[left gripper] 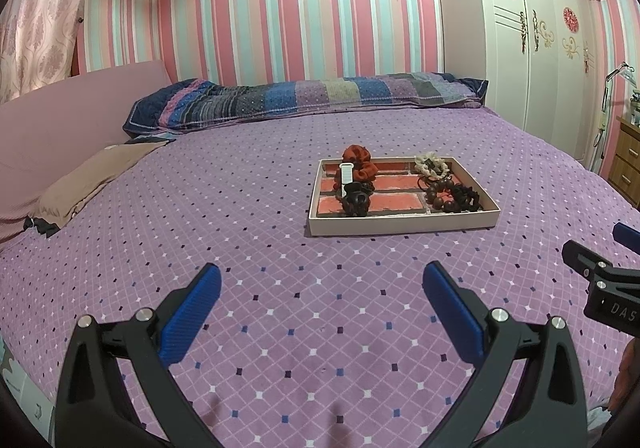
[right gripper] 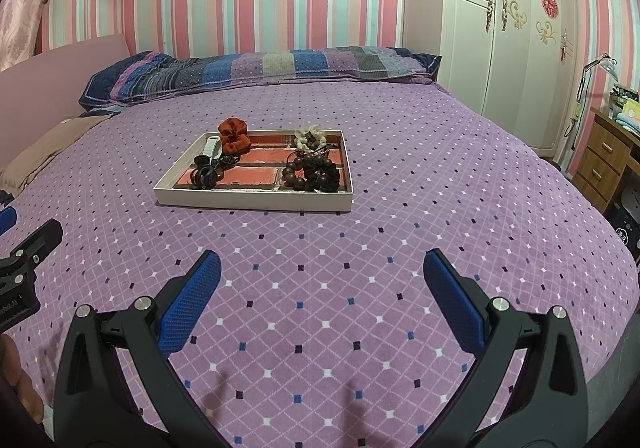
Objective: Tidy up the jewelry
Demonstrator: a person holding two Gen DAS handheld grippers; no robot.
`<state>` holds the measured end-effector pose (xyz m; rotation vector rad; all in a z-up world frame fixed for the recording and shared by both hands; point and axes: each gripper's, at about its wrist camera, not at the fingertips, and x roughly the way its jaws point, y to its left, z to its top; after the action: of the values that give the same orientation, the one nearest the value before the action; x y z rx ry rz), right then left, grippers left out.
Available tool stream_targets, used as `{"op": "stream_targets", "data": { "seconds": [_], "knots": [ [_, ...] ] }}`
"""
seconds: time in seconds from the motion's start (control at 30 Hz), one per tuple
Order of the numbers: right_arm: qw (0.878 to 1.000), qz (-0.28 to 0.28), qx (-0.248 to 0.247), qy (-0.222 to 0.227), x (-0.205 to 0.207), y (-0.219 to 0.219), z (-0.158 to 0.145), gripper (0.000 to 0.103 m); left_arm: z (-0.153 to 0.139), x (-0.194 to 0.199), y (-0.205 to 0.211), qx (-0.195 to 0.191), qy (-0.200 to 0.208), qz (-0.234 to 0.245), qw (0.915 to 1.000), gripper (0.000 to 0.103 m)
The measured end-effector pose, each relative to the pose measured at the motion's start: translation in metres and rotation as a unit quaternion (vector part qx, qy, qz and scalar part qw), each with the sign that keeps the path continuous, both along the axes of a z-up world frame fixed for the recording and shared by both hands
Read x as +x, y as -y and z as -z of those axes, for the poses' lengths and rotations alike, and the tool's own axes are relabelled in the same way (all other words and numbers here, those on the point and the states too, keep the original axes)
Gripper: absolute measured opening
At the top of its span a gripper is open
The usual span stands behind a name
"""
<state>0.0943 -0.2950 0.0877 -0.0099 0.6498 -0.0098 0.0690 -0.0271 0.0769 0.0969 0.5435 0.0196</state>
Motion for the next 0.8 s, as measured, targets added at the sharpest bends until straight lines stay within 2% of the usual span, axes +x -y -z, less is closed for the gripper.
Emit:
{"op": "stream_targets", "data": {
  "seconds": [0.8],
  "knots": [
    [1.000, 0.000, 0.000, 0.003, 0.0002, 0.0004, -0.0013, 0.099, -0.0031, 0.0025, 0.0001, -0.001, 0.000, -0.003, 1.0000, 0.099]
  ]
}}
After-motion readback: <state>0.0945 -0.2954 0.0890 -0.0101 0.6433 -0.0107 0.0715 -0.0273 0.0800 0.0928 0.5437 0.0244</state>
